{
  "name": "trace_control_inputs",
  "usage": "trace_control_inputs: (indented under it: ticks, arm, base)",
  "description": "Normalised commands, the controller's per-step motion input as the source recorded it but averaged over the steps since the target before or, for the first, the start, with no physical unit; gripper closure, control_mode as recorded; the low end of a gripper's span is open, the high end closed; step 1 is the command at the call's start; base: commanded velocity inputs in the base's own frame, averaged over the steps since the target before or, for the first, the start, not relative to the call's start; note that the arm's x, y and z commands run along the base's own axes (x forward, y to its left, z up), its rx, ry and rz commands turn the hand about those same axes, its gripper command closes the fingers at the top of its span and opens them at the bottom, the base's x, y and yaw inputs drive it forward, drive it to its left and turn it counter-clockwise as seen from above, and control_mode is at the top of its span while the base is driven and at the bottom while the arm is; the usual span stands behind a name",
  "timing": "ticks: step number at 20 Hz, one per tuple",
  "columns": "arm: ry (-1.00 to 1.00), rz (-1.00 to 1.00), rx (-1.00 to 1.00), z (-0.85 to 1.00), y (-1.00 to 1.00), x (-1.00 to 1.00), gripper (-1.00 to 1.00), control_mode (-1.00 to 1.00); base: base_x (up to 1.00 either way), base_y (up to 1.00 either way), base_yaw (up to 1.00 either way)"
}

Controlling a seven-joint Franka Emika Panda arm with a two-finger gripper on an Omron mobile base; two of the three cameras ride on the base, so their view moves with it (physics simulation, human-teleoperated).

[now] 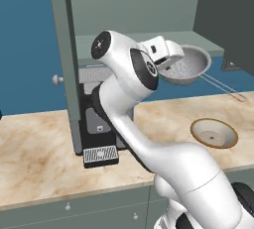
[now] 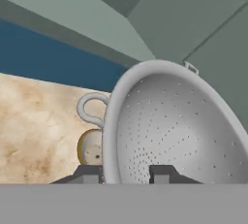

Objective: Open the cabinet and setup a tea strainer by placing it in the bowl upright.

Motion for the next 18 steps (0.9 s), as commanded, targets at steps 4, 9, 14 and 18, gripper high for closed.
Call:
trace_control_inputs:
  ticks: [4, 9, 14, 18]
  arm:
    - [0.00, -0.18, 0.03, -0.75, -0.82, -0.48, 1.00, -1.00]
    - [0.02, -0.08, 0.19, -0.55, -1.00, -0.09, 1.00, -1.00]
    - [0.00, 0.04, 0.20, -0.49, -1.00, 0.00, 1.00, -1.00]
    - [0.00, 0.12, 0.17, -0.55, -0.72, 0.00, 1.00, -1.00]
  base:
    - [0.00, 0.00, 0.00]
    - [0.00, 0.00, 0.00]
    - [0.00, 0.00, 0.00]
    - [0.00, 0.00, 0.00]
